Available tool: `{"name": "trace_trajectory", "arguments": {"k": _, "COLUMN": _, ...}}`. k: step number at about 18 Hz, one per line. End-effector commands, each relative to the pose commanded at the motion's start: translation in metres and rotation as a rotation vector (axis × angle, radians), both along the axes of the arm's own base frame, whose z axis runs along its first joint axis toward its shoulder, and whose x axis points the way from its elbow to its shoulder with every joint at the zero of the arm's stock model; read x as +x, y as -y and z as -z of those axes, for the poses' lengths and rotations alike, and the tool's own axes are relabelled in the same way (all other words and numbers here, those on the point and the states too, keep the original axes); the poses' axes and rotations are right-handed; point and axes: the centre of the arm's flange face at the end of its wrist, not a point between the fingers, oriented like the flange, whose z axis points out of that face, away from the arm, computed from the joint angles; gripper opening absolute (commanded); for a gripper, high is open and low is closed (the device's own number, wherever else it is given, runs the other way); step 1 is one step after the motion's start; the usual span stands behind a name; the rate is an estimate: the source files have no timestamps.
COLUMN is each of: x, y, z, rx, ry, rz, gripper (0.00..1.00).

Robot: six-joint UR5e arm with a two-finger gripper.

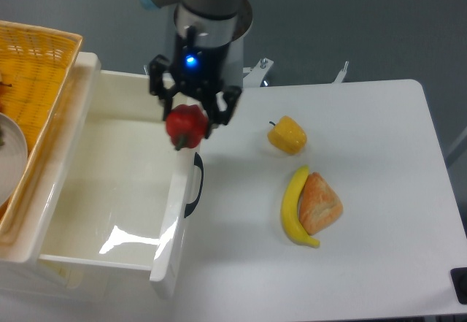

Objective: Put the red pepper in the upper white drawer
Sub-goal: 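Carry the red pepper over the open white drawer, then lower the red pepper down into the white drawer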

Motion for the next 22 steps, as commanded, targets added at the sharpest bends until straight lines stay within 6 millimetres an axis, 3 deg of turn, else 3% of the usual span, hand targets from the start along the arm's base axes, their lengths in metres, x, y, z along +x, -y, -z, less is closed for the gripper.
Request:
{"name": "trace_trajectory", "arguments": {"k": 3, "x": 0.007, "y": -0.013, "z": 0.017, "rx": -0.013, "ry": -0.006, "rz": 0.100, "gripper": 0.16}}
{"name": "trace_trajectory", "arguments": {"k": 9, "x": 0.016, "y": -0.024, "z": 0.028, "rx": -0.008, "ry": -0.048, "rz": 0.282, "gripper": 0.17}}
{"name": "trace_trajectory", "arguments": {"k": 11, "x": 0.025, "y": -0.032, "z": 0.040, "rx": -0.024, "ry": -0.050, "rz": 0.332, "gripper": 0.17}}
{"name": "trace_trajectory", "arguments": {"k": 16, "x": 0.042, "y": -0.051, "z": 0.069, "rx": -0.091, "ry": -0.058, "rz": 0.383, "gripper": 0.19}}
{"name": "trace_trajectory", "arguments": {"k": 22, "x": 0.045, "y": -0.065, "z": 0.087, "rx": -0.089, "ry": -0.060, "rz": 0.400, "gripper": 0.19}}
